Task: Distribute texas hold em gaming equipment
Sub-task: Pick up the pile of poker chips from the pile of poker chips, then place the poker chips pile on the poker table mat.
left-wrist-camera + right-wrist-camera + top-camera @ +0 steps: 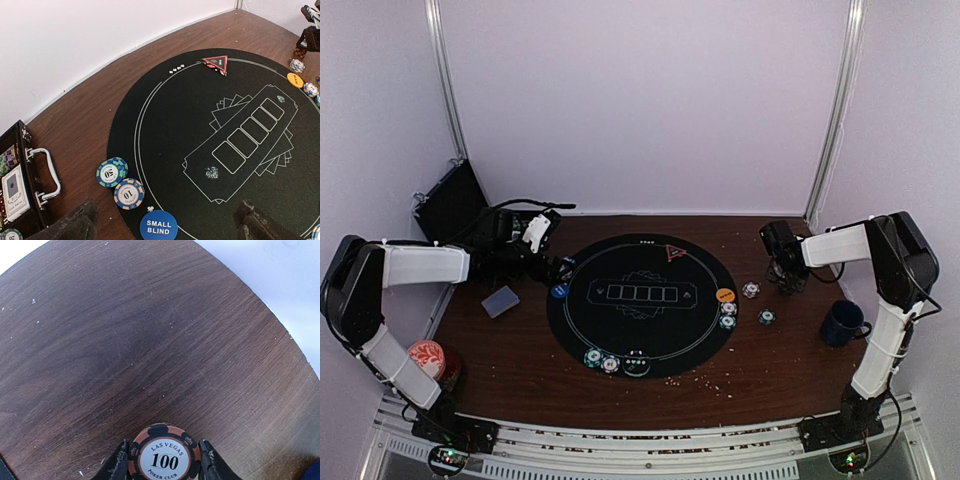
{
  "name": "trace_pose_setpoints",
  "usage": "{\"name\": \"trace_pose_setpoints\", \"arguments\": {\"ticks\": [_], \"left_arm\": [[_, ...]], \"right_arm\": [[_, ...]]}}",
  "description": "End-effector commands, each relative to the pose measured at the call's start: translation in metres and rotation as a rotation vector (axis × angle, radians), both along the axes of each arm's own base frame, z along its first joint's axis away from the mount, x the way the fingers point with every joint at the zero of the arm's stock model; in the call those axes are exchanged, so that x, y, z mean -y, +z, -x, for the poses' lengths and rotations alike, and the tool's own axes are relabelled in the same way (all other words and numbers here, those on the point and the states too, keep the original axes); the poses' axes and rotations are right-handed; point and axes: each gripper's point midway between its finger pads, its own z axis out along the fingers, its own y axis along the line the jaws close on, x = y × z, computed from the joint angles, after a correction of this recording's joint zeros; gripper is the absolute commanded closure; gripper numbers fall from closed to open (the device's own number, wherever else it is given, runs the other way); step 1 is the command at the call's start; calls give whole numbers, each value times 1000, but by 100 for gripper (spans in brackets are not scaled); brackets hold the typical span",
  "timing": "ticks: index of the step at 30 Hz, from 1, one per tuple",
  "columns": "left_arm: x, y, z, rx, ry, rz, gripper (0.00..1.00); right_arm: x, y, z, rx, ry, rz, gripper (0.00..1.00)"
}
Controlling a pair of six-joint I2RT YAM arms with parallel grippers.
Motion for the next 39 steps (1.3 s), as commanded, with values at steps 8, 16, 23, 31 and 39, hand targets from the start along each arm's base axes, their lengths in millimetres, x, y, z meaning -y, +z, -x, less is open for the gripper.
{"name": "trace_pose_setpoints", "arguments": {"ticks": [8, 16, 23, 31, 39], "left_arm": [[2, 13, -9, 39, -7, 15, 2], [0, 11, -11, 39, 2, 10, 2], [-4, 13, -14, 51, 36, 2, 2], [-14, 14, -20, 59, 97, -6, 2], [-24, 17, -25, 65, 139, -1, 2]], "right_arm": [[1, 30, -1, 64, -13, 11, 68], [-23, 61, 1, 124, 38, 38, 68], [-113, 91, 2, 185, 242, 34, 68], [-259, 96, 10, 192, 522, 18, 68], [-375, 68, 16, 149, 735, -14, 68]]}}
